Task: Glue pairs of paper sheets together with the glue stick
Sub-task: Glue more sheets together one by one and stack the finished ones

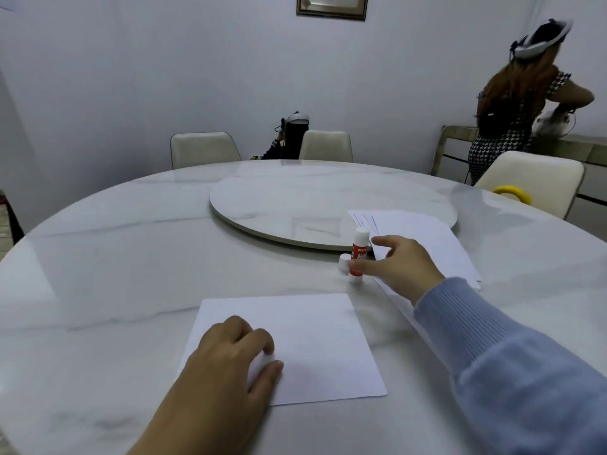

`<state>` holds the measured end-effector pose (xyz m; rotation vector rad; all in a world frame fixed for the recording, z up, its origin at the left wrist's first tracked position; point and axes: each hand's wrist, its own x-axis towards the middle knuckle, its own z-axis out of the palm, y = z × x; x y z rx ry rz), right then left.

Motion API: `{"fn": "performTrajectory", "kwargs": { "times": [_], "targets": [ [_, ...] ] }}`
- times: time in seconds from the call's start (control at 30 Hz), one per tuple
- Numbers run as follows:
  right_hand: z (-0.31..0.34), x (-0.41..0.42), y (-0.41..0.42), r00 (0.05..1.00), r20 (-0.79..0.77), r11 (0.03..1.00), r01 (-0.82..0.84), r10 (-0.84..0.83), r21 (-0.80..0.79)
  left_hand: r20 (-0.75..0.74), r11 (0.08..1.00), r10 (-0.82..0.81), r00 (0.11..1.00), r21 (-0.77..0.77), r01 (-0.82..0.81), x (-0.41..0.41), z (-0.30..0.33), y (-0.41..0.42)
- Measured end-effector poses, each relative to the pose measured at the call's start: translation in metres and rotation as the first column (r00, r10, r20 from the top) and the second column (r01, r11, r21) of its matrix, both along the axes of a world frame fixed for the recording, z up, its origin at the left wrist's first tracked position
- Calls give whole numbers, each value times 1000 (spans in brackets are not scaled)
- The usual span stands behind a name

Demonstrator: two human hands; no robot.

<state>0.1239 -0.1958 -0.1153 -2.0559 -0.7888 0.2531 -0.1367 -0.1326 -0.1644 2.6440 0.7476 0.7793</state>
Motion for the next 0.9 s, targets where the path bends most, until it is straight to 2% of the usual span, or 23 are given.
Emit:
{"fn": "performTrajectory", "kwargs": {
  "times": [0.23, 0.33, 0.37, 0.43, 0.5, 0.53, 0.6, 0.67, 0.73, 0.8, 0.9],
  "targets": [
    [-8, -4, 14, 994, 1, 984, 107, -108, 145, -50, 999, -51, 997, 1, 51, -1, 3, -1],
    [7, -7, -2, 1000, 1, 963, 29, -31, 268, -64, 999, -53, 997, -2, 53, 2, 11, 2],
    [15, -8, -10, 1000, 21, 962, -18, 13, 273, -64, 999, -50, 997, 0, 50, 6, 16, 3],
    [28, -8, -26, 986, 125, 975, -131, 109, 181, -65, 998, -53, 996, -49, 50, 22, 26, 3],
    [38, -11, -39, 965, 203, 979, -186, 166, 83, -123, 988, -100, 987, -129, 84, 48, 31, -1],
    [39, -13, -43, 964, 215, 979, -182, 159, 92, -177, 983, -131, 975, -152, 104, 63, 31, -3],
    [37, -18, -47, 979, 169, 960, -148, 110, 236, -294, 983, -161, 942, -138, 124, 86, 26, -8],
    [29, -22, -45, 995, 37, 914, -99, 91, 395, -392, 991, -132, 910, -76, 110, 95, 15, -8],
    [17, -26, -39, 993, -55, 895, -67, 102, 442, -459, 994, -106, 882, -46, 95, 96, 4, -6],
    [4, -28, -32, 995, -23, 907, -83, 102, 413, -489, 994, -107, 866, -38, 101, 96, -1, -5],
    [-11, -30, -23, 989, 110, 943, -131, 102, 305, -495, 994, -105, 863, -42, 97, 96, -1, -4]
  ]
}}
